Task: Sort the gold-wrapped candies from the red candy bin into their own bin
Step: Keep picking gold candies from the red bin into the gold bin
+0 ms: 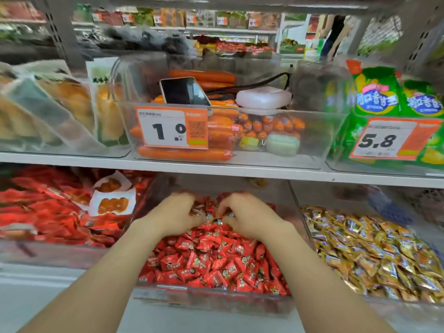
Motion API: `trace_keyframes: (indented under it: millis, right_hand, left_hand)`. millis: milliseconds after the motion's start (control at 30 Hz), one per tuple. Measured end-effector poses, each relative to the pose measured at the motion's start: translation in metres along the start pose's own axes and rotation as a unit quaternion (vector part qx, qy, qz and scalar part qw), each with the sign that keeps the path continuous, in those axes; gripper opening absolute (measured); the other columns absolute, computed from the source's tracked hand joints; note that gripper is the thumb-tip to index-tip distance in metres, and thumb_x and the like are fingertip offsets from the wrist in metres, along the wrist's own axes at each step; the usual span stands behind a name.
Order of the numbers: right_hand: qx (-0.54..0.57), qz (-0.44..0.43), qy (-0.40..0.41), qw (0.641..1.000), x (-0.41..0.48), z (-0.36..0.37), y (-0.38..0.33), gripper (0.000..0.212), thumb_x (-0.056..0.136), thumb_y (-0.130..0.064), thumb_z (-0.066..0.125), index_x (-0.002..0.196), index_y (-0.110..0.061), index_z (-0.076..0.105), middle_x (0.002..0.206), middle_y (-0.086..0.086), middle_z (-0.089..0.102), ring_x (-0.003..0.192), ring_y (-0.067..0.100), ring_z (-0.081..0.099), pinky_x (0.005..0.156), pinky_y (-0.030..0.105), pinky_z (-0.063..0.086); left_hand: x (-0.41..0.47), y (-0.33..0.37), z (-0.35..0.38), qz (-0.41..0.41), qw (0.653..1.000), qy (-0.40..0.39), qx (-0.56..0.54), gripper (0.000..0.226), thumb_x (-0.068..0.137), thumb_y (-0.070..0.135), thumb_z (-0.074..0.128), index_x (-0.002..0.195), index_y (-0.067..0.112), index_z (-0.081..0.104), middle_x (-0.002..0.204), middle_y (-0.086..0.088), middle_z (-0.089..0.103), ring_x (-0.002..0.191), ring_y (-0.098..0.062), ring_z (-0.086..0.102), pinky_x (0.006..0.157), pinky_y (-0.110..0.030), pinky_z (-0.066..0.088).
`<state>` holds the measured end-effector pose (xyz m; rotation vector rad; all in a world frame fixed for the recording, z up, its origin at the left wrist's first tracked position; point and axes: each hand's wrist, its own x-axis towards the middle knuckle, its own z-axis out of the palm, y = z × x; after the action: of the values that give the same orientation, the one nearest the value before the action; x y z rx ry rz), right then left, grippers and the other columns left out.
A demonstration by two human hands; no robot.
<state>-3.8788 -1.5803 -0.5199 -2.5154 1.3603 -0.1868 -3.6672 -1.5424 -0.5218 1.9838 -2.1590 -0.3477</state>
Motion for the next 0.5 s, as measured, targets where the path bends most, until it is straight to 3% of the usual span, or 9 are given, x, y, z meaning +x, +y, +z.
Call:
trace_keyframes:
  millis: [133,233,367,500]
  right_hand:
    - [0.069,0.004,0.009,0.998,0.003,-0.010,0.010,0.016,0.092,-0.032,0.078,0.106,-0.033,0.073,0.100,-0.014,0.067,0.092,0.006,0.063,0.081,0.027,0.048]
    - [0.115,0.001,0.053,0.992,-0.004,-0.018,0.012,0.017,0.100,-0.021,0.067,0.116,-0.026,0.073,0.115,-0.008,0.069,0.104,0.008,0.062,0.084,0.019,0.042]
    - [0.103,0.036,0.046,0.993,-0.016,-0.030,0.013,0.039,0.096,0.000,0.049,0.116,-0.024,0.073,0.117,-0.003,0.070,0.103,0.013,0.065,0.086,0.026,0.050]
    - [-0.005,0.082,0.042,0.996,-0.031,-0.038,0.014,0.021,0.088,-0.019,0.055,0.096,-0.030,0.071,0.097,-0.007,0.069,0.091,0.018,0.065,0.082,0.036,0.058]
  left_hand:
    - [0.003,-0.001,0.000,0.027,1.000,0.012,0.007,0.023,0.087,0.038,0.082,0.105,0.029,0.072,0.111,0.010,0.068,0.107,-0.011,0.062,0.094,-0.030,0.050]
    - [0.002,0.006,0.000,0.048,0.999,0.022,-0.006,0.013,0.091,0.016,0.071,0.100,0.025,0.073,0.100,0.008,0.066,0.092,-0.009,0.059,0.087,-0.027,0.052]
    - [0.000,0.012,-0.002,0.044,0.998,0.042,-0.003,0.029,0.094,0.005,0.051,0.098,0.022,0.073,0.106,0.001,0.069,0.100,-0.016,0.063,0.092,-0.031,0.053]
    - [0.002,0.018,0.002,0.063,0.991,0.063,0.103,0.026,0.095,0.013,0.056,0.105,0.033,0.071,0.110,0.003,0.068,0.110,-0.021,0.061,0.102,-0.040,0.047]
